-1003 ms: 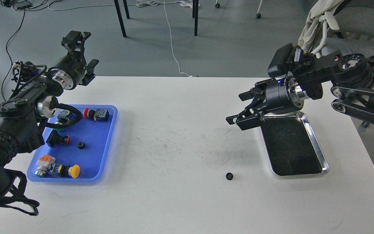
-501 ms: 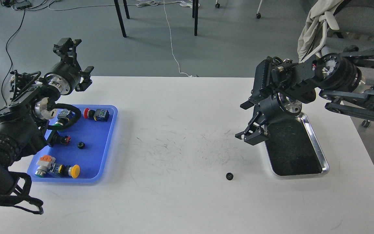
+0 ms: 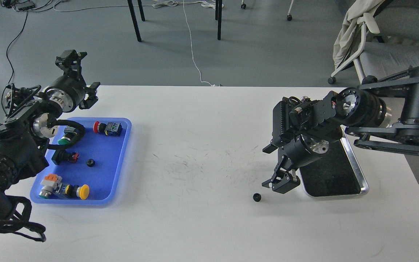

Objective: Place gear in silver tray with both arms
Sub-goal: 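Move the right gripper toward the black gear lying on the table, then lower the right gripper onto the black gear and close it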

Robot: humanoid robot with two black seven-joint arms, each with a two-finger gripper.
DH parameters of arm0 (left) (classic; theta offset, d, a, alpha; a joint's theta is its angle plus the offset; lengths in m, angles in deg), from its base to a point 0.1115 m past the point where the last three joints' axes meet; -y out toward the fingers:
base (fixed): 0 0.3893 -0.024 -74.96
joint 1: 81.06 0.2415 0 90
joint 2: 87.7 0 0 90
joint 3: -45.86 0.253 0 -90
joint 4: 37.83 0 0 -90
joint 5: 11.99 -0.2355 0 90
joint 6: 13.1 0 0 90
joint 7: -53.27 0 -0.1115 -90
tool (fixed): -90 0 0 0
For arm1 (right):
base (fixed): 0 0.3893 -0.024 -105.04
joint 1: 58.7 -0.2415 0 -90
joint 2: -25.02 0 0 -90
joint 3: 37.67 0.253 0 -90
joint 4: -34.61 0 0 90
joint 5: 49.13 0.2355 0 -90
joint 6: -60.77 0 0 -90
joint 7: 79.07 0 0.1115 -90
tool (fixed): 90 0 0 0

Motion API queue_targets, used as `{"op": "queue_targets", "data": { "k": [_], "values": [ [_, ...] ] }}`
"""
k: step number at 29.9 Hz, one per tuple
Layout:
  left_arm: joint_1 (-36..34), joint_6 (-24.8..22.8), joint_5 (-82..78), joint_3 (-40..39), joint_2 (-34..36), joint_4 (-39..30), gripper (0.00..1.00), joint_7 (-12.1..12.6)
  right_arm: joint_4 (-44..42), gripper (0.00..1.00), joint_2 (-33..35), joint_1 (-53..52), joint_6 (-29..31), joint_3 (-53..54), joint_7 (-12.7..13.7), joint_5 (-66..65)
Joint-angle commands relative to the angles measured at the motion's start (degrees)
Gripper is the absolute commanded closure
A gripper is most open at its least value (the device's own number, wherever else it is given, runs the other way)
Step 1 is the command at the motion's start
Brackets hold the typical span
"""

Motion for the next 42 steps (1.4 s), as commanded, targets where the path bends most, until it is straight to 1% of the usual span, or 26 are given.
{"op": "queue_targets", "data": {
  "k": [1,14,19,35,42],
  "values": [
    [0.8,0.01,0.16,-0.19,0.03,0.01,0.01,0.27,-0.47,0.03,-1.3,2.09,-0.03,-0.03,-0.01,0.1],
    [1.15,-0.34,0.25,-0.1,0.29,0.1,0.01,0.36,-0.64,0.04,-1.3,3.76,-0.03,-0.3,-0.01,0.01],
    [1.33,-0.26,0.25,-0.1,0.29,0.1,0.01,0.28,-1.26,0.05,-1.83,4.99,-0.03,-1.97,-0.01,-0.16],
    [2.38,-1.13,1.22,-0.1,1.61,0.01,0.01,-0.43,-8.29,0.05,-9.12,6.93,0.06,-2.05,-0.01,-0.34],
    [2.47,-1.31,1.39,-0.1,1.96,0.01,0.01,-0.52,-9.26,0.06,-12.2,6.67,0.67,-4.25,-0.01,-0.95]
  ]
}}
